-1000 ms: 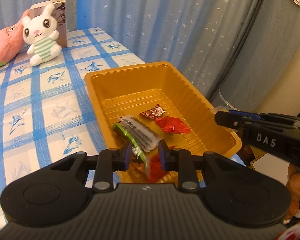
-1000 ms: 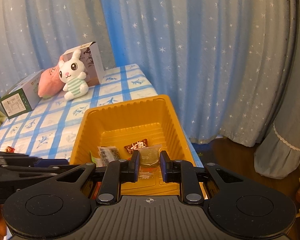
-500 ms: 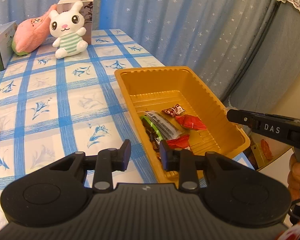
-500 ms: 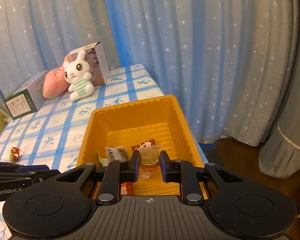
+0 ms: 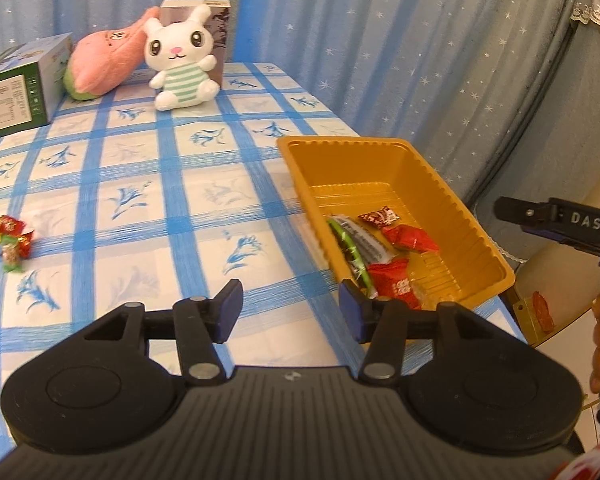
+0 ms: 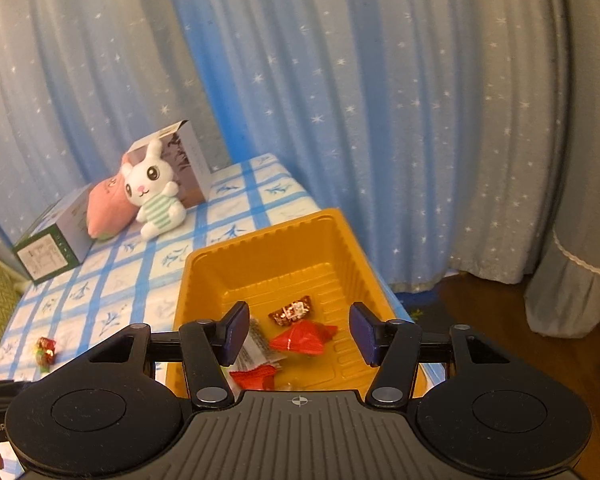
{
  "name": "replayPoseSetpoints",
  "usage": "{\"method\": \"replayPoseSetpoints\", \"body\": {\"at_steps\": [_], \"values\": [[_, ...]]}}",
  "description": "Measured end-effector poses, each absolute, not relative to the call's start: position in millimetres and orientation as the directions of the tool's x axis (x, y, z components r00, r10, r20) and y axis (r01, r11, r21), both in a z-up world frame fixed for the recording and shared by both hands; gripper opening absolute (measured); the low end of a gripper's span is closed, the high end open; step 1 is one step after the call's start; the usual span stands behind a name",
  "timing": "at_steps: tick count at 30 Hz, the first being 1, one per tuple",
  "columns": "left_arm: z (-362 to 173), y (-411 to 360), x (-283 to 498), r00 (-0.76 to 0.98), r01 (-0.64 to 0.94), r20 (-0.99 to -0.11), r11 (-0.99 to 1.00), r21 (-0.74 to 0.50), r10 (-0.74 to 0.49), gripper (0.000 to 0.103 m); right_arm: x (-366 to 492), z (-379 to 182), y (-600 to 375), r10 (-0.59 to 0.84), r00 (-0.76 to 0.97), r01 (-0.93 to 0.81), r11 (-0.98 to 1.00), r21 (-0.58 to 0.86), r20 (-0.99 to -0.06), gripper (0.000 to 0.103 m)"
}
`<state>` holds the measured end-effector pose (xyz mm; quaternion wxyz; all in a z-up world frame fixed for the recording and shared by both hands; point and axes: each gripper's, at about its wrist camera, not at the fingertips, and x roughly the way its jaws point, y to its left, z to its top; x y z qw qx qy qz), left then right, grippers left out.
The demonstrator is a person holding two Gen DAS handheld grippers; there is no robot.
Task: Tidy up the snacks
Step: 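Withdraw both open tools from the tray toward the remaining candies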
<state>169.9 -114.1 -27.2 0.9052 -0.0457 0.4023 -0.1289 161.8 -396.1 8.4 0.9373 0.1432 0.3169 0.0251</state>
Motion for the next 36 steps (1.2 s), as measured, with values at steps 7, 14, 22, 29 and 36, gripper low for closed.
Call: {"method": "replayPoseSetpoints", "body": {"at_steps": [7,14,22,29,36], "values": [[-21,-95,149,0.653,0.163,-0.723,0.974,-0.156,-0.225,0.056,142,18,-384,0.146,0.786,0.044,0.956,0.289,-0.601,0.056],[-11,-76,129,0.673,0.138,-0.714,0.981,-0.138,-0.195,0.058,126,21,-354,0.187,0.772,-0.005,0.958,0.288,-0.608,0.056],[-3,-56,113,0.693,0.109,-0.703,0.987,-0.117,-0.160,0.062,119,25,-323,0.224,0.758,-0.064,0.960,0.271,-0.612,0.056],[0,-38,104,0.704,0.081,-0.696,0.990,-0.119,-0.141,0.064,118,28,-300,0.249,0.749,-0.110,0.961,0.256,-0.614,0.056],[0,-15,98,0.714,0.047,-0.691,0.992,-0.116,-0.114,0.065,120,26,-278,0.273,0.732,-0.153,0.959,0.240,-0.624,0.056]]}}
